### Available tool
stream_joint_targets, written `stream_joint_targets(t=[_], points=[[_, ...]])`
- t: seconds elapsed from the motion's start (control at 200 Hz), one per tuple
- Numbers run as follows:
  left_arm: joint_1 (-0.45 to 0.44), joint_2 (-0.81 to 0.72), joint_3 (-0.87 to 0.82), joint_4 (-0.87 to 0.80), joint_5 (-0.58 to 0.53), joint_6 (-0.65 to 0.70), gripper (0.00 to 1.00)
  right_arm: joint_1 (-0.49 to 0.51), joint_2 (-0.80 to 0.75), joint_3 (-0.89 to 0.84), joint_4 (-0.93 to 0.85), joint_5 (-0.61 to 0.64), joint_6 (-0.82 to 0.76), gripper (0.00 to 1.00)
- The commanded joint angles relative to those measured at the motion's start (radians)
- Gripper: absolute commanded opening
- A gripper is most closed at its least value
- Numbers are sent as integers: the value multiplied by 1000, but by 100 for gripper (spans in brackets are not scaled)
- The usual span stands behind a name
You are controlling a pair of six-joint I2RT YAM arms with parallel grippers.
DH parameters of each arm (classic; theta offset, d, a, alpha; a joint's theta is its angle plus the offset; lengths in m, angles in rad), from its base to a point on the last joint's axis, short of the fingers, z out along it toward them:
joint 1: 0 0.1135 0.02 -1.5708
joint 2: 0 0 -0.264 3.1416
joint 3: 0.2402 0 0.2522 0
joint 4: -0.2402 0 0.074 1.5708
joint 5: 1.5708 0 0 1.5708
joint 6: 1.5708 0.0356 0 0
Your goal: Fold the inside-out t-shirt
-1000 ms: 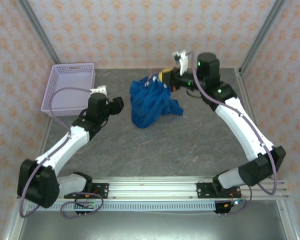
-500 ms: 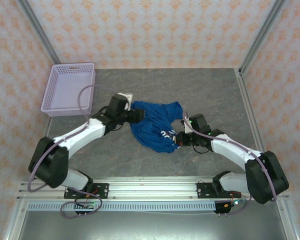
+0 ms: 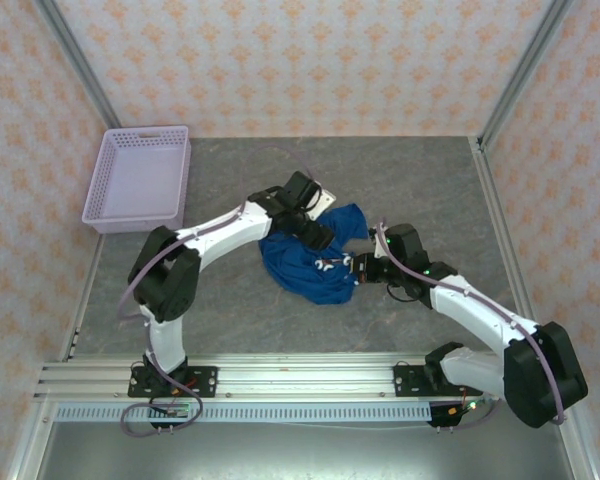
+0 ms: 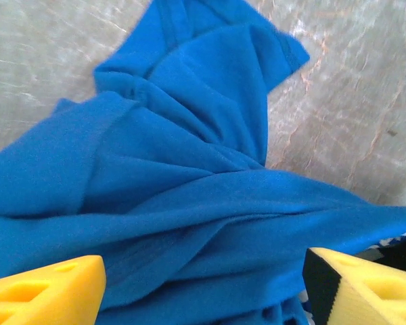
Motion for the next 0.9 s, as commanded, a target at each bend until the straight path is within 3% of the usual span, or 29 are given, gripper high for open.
stream_joint_targets(t=[0.0, 0.115, 0.255, 0.365, 0.615, 0.896], points=[[-10, 96, 115, -137, 59, 101, 72, 5, -20, 25, 15, 6, 4, 2], [-10, 185, 225, -219, 83, 136, 56, 6, -31, 61, -30, 24, -32, 1], [6, 225, 306, -252, 82, 117, 16, 6, -69, 121, -88, 61, -101, 0], [52, 180, 311, -197, 123, 37, 0, 6, -116, 176, -142, 106, -175, 0], [211, -151, 104, 169, 182, -303, 0, 4, -250, 276, -201, 195, -329, 0], [237, -438, -102, 328, 75, -447, 0, 3, -276, 302, -174, 293, -360, 0]])
